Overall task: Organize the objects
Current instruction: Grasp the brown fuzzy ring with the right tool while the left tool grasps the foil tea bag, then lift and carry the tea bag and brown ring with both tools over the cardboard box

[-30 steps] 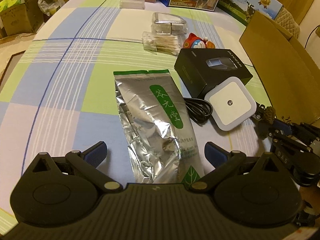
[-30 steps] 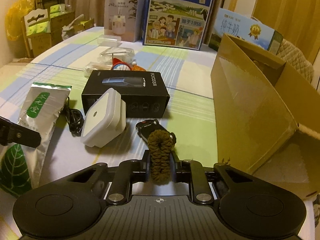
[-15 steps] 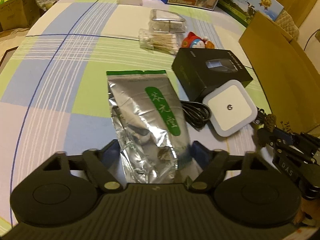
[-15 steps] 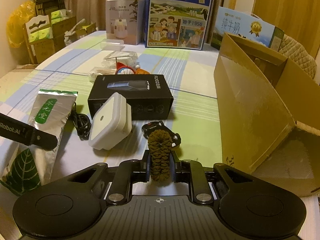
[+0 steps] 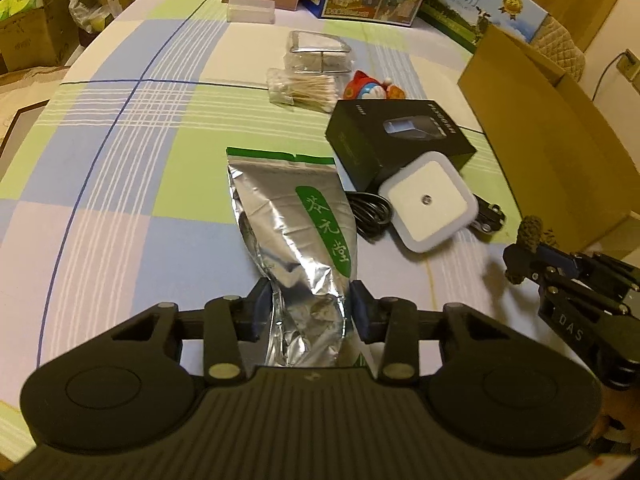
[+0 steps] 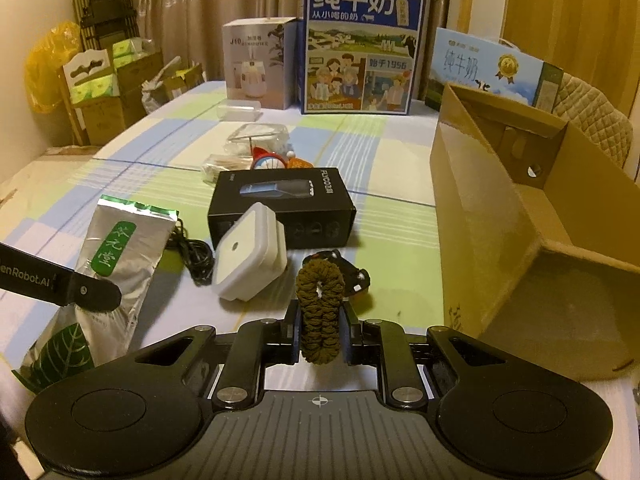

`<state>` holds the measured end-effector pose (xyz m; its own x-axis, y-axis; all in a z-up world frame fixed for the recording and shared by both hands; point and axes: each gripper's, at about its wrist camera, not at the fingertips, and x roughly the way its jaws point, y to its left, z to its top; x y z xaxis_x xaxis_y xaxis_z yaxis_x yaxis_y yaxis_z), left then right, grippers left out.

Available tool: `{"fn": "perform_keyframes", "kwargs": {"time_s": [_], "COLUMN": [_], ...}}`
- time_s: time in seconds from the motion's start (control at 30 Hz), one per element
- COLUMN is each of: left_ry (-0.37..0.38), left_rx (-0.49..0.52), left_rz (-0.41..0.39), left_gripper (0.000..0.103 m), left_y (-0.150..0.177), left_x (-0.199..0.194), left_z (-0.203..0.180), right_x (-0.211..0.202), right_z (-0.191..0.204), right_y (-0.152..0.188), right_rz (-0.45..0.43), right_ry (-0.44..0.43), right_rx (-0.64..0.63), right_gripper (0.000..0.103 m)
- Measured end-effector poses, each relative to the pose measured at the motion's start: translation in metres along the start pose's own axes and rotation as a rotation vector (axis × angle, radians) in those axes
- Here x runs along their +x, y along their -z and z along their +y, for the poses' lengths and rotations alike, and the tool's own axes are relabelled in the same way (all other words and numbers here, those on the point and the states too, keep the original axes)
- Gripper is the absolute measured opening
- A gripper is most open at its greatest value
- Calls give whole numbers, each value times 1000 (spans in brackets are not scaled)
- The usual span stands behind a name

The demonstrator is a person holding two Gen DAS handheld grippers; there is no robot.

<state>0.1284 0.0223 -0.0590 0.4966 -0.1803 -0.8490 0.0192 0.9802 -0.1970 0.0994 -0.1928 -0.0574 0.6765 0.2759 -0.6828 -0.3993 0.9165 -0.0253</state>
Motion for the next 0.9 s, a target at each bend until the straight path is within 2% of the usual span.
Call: {"fn": "perform_keyframes", "kwargs": {"time_s": [0.13, 0.3, 0.4, 0.47, 0.63, 0.7, 0.73, 0.77, 0.9], "left_ry": [-8, -29, -60, -83, -80, -103, -91, -61, -68], "left_rx": [31, 20, 37, 57, 91, 132, 125, 101, 97], "left_rz": [5, 24, 10, 16, 90, 83, 79, 82, 67], "left_gripper": [36, 42, 57, 73, 75, 68, 50, 41, 36], "left_y": [6, 14, 15, 14, 18, 22, 21, 20, 16], "left_x": [-7, -4, -3, 2, 22, 22, 19, 17, 4], "left_z": [-6, -6, -7, -9, -13, -19, -19, -17, -17], "right_x": [-12, -20, -19, -17, -12, -11, -12, -14, -26], "right_z": [-1, -6, -8, -9, -9, -8, -7, -6, -1], "right_y": [5, 11, 13, 13, 13, 12, 11, 10, 5], "right_rz": [-4, 3, 9, 11, 20, 19, 15, 10, -15], "right_ry": [-1, 7, 7, 6, -6, -10, -13, -16, -27], "right_rx": [15, 35, 46, 52, 51, 50, 49, 47, 33], "right_gripper": [15, 15, 15, 16, 15, 15, 15, 15, 15]}}
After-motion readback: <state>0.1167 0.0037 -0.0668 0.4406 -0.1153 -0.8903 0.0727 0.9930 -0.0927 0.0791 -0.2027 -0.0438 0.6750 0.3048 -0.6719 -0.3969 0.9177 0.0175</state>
